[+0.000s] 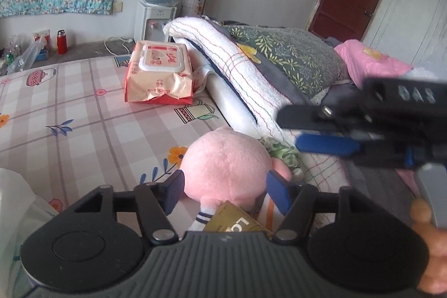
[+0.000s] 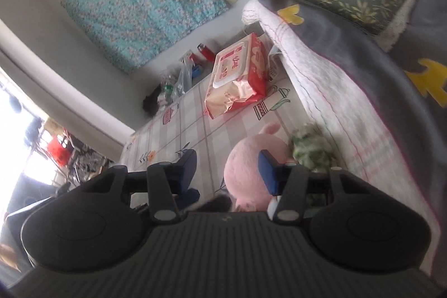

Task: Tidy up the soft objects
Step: 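Grasp the pink plush toy with the left gripper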

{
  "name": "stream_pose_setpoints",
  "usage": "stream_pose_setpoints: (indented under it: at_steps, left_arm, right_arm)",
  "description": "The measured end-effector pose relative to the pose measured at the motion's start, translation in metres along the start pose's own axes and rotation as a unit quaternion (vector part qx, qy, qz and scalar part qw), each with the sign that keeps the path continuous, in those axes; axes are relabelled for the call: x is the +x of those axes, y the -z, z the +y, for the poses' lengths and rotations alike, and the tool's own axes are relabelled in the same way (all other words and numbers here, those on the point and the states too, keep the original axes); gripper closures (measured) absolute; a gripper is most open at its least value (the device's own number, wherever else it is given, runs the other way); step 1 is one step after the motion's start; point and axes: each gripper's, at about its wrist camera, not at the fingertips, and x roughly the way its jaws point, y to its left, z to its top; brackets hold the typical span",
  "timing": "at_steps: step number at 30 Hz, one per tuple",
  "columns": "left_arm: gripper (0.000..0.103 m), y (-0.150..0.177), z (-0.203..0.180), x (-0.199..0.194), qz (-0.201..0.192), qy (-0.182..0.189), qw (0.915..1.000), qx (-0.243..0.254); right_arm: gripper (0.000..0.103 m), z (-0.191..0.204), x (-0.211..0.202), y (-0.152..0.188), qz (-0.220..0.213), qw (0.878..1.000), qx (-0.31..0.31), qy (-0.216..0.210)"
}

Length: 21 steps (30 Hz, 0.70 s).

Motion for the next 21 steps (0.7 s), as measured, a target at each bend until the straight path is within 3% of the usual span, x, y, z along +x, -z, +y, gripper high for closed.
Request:
stream_pose_setpoints:
  at_steps: [5,10,13,21]
  left_arm:
    - [0.030,-0.003,-0.003,0.018,0.022,0.001,0.9998,-0.002]
    - [0.030,-0.001,0.002,0.034,0.039,0.007,0.9990,-0.021]
    - [0.029,0.000,0.006,0.039,0.041,0.008,0.9985,-0.036]
    - [0.030,-0.004,0.010,0.032,0.026,0.008,0.9977,-0.062]
  right_arm:
    - [0.043,-0.001,0.047,-0.027,0.052,0.998,-0.022,0.041]
    - [0.038,-0.010,0.082,-0.030,0.105,0.993,-0.015,0.059]
    - [0.032,-0.007,0.083,-0.027,0.112,0.993,-0.013,0.038]
    - [0.030,0.008,0.065,-0.022,0.101,0.995,-0.013,0.007]
